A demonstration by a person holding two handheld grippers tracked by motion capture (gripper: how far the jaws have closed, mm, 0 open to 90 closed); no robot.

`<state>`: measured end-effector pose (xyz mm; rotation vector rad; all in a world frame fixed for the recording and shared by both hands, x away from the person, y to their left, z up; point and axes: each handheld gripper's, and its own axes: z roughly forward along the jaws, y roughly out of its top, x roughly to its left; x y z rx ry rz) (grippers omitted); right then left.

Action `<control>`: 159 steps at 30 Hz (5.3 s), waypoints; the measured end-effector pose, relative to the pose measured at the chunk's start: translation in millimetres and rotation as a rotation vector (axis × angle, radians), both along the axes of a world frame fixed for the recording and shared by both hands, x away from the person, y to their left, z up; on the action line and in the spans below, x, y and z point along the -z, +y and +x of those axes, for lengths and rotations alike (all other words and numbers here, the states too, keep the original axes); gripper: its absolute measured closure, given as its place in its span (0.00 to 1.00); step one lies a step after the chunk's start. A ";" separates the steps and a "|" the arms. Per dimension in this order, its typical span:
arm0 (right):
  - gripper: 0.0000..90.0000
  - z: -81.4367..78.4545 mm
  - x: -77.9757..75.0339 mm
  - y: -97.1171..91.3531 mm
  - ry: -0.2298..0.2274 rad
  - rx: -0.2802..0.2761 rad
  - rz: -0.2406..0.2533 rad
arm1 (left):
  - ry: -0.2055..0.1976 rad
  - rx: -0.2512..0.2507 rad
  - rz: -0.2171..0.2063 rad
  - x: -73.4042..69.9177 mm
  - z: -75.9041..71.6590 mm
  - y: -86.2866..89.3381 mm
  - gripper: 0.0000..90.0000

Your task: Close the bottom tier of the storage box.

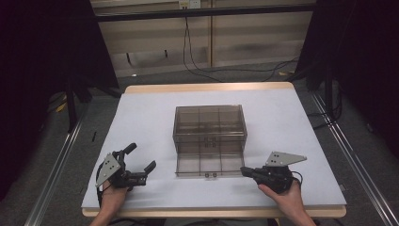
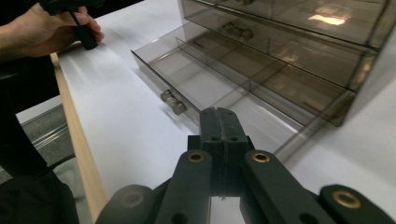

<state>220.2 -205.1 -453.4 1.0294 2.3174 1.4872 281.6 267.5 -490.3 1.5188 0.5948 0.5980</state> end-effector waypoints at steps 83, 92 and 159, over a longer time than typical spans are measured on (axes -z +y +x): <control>1.00 40.6 25.5 74.9 0.114 -0.133 -0.115 | 0.000 0.000 0.000 0.0 -0.1 0.1 0.00; 1.00 41.1 25.9 73.6 0.121 -0.120 -0.119 | 0.000 0.000 -0.001 0.0 -0.1 0.1 0.00; 1.00 49.9 24.9 68.6 0.100 -0.054 -0.116 | -0.001 0.002 0.003 -0.1 0.2 0.2 0.00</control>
